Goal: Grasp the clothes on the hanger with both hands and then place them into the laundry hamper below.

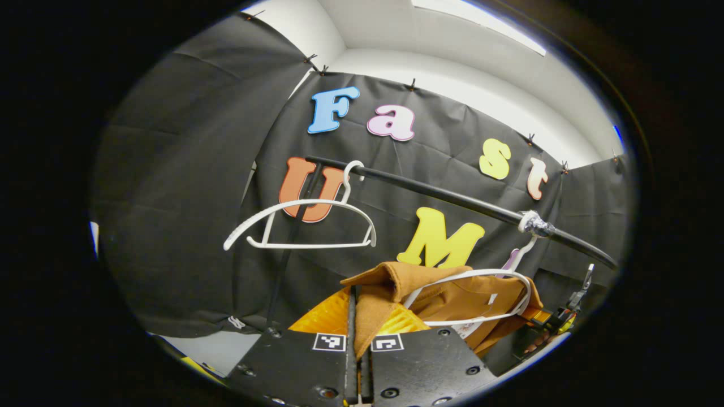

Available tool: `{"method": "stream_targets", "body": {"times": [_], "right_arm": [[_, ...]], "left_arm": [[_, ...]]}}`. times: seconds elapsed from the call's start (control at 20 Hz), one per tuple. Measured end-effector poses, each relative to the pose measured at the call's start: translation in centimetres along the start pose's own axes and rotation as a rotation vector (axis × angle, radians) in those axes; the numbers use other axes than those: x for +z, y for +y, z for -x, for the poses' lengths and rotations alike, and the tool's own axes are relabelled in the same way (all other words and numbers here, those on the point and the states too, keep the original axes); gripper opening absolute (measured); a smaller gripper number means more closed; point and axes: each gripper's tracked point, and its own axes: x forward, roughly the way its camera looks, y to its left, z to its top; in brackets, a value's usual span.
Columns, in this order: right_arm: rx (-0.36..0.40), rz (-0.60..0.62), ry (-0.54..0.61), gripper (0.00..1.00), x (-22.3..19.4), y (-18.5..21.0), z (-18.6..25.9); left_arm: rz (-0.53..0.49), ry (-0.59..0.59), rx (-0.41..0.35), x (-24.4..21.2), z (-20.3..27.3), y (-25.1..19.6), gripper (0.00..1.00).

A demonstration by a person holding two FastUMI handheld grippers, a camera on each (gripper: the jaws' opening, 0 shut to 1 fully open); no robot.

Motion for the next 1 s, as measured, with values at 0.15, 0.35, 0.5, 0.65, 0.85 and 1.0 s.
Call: {"method": "stream_targets", "body": {"times": [0.15, 0.35, 0.5, 0.65, 0.85, 1.0], "right_arm": [[0.051, -0.026, 0.043, 0.07, -0.1, 0.3, -1.0], [0.127, -0.055, 0.101, 0.07, 0.1, 1.0, -2.0], [0.157, -0.142, 0.132, 0.07, 0.1, 0.6, -2.7], [0.165, -0.138, 0.198, 0.07, -1.8, 0.6, -3.4], [0.162, -0.177, 0.236, 0.07, -3.5, 0.0, -4.1], [0.157, -0.217, 0.260, 0.07, -4.7, -0.8, -4.3]], "left_arm": [[0.037, 0.009, -0.025, 0.7, -0.1, 0.2, 0.07], [0.084, 0.038, -0.059, 1.4, -0.9, 0.5, 0.07], [0.120, 0.060, -0.074, 2.2, -1.3, 1.1, 0.07], [0.143, 0.099, -0.073, 1.5, -1.8, 2.0, 0.07], [0.193, 0.142, -0.085, -0.1, -2.0, 3.5, 0.07], [0.238, 0.191, -0.100, -2.1, -2.1, 4.6, 0.02]]}}
